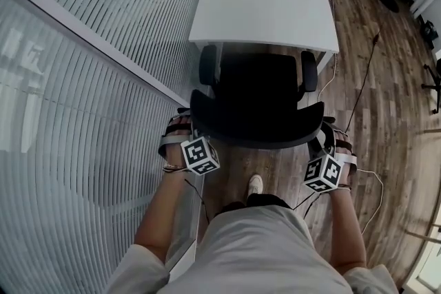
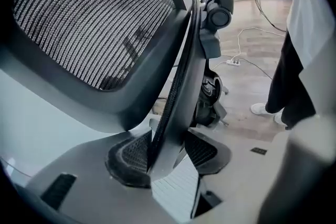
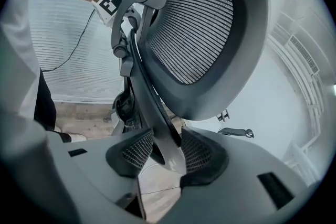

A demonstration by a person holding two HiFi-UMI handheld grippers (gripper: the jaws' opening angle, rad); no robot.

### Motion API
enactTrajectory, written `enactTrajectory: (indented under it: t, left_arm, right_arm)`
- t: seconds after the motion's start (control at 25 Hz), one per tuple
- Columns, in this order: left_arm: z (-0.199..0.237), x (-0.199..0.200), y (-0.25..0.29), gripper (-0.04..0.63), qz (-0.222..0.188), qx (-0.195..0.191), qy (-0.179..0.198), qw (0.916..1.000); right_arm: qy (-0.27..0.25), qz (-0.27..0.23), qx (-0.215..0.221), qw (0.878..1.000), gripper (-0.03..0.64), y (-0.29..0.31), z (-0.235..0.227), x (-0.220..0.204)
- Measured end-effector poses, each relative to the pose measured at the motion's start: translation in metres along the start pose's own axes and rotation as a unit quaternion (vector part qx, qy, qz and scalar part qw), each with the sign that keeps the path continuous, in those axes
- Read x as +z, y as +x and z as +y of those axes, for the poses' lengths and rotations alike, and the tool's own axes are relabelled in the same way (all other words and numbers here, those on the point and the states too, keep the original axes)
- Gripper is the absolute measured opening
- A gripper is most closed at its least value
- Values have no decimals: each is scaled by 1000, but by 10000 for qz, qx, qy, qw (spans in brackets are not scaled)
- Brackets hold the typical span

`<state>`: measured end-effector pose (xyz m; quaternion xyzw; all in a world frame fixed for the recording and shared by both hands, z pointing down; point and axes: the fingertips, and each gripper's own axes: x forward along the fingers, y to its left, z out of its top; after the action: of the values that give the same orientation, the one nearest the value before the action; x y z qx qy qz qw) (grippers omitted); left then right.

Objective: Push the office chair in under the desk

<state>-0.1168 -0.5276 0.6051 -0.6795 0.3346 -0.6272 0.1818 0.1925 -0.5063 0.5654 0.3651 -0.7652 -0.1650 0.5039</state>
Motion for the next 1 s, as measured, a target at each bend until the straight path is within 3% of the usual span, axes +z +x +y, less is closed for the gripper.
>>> enactTrajectory:
  t: [0.64,1.0]
  left_arm:
    - [24,12,29,199,89,17,11,10000]
    - [66,10,37,199,-33,34,82,10000]
  right_arm:
    - [-11,-78,37,10000,175,27,-26,-3]
    - [58,73,68,9999,175,41,-55,20]
